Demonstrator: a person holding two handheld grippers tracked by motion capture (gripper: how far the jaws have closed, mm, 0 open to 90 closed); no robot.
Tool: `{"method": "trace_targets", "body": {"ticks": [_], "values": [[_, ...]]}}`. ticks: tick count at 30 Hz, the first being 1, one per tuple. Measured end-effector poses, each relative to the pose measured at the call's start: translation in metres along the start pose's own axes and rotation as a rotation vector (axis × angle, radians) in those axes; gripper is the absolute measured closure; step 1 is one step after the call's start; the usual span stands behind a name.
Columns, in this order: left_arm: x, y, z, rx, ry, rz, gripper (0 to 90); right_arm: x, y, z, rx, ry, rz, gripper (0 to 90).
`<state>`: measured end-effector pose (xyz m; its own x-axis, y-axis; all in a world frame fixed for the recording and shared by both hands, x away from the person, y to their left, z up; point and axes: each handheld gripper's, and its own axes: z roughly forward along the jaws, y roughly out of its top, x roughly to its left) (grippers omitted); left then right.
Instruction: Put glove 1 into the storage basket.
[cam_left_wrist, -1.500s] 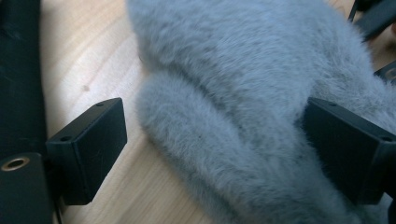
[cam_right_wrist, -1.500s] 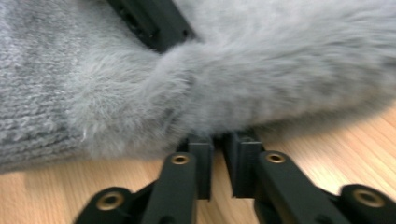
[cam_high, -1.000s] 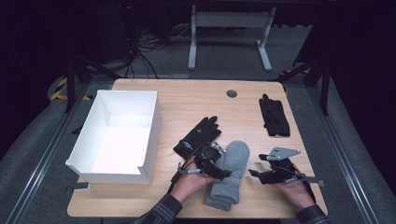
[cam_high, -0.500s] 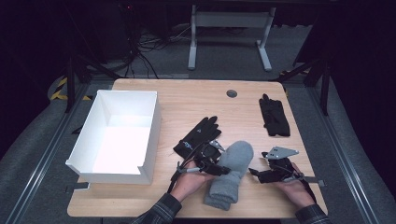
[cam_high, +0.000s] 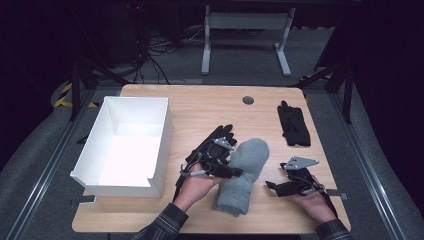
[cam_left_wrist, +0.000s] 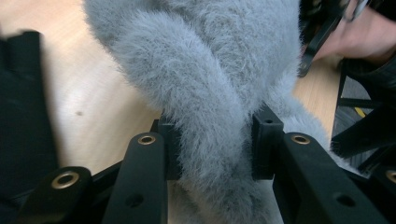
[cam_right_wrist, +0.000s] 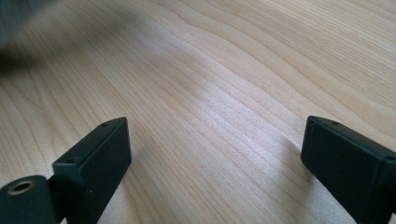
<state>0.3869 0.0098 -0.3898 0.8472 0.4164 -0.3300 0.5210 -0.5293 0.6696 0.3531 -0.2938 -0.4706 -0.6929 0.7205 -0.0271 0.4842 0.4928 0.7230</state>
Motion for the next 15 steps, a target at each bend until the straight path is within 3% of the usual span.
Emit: {"method": "trace_targets", "body": {"ticks": [1,10,15], "values": [[0.000,0.004,-0.010,-0.006,0.013,0.005,65.9,0.000,0.000,0.000,0.000,0.000,0.000,8.7],[-0.002,0.019,-0.049,-0.032,0.050,0.013,65.7,0.000,0.000,0.000,0.000,0.000,0.000,8.7],[-0.002,0.031,-0.081,-0.038,0.092,0.018,65.7,0.000,0.000,0.000,0.000,0.000,0.001,8.7]]}}
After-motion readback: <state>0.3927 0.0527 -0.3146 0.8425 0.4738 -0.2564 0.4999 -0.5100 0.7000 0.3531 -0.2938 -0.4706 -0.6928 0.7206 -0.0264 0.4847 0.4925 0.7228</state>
